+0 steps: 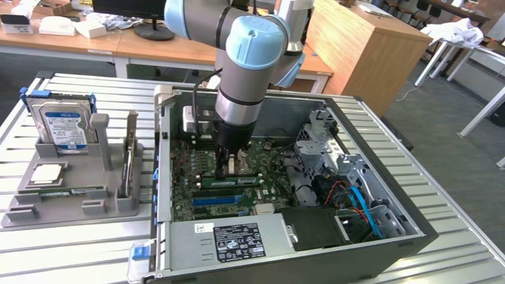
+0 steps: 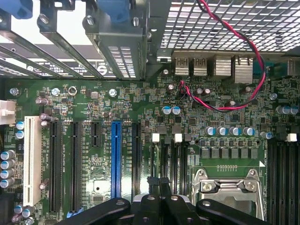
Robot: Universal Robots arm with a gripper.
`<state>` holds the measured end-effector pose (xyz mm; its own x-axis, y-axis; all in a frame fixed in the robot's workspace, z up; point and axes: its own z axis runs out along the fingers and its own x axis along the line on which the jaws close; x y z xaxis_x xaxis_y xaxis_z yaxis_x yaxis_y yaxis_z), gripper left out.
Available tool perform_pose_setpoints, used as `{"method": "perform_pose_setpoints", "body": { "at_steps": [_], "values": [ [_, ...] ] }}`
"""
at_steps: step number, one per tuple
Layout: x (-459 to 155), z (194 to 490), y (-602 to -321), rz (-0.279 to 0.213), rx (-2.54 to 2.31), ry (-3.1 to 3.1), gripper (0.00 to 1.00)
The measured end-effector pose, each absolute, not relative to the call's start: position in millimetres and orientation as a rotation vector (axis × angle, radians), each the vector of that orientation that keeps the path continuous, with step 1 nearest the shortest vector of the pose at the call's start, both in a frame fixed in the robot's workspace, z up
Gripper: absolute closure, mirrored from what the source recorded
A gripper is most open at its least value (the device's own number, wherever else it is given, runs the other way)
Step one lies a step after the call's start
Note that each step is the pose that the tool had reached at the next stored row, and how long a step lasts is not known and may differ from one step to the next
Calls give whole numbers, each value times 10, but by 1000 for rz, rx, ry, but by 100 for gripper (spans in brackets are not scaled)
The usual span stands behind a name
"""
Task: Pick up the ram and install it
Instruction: 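Press down the ram until it locks into place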
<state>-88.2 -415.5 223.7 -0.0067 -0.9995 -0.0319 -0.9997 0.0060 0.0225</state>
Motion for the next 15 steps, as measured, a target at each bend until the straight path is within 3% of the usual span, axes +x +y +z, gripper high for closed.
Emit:
{"method": "perform_pose_setpoints", "body": {
  "at_steps": [15],
  "values": [
    [-882,2226,-4155,60,-2209,2223,90]
  ]
}}
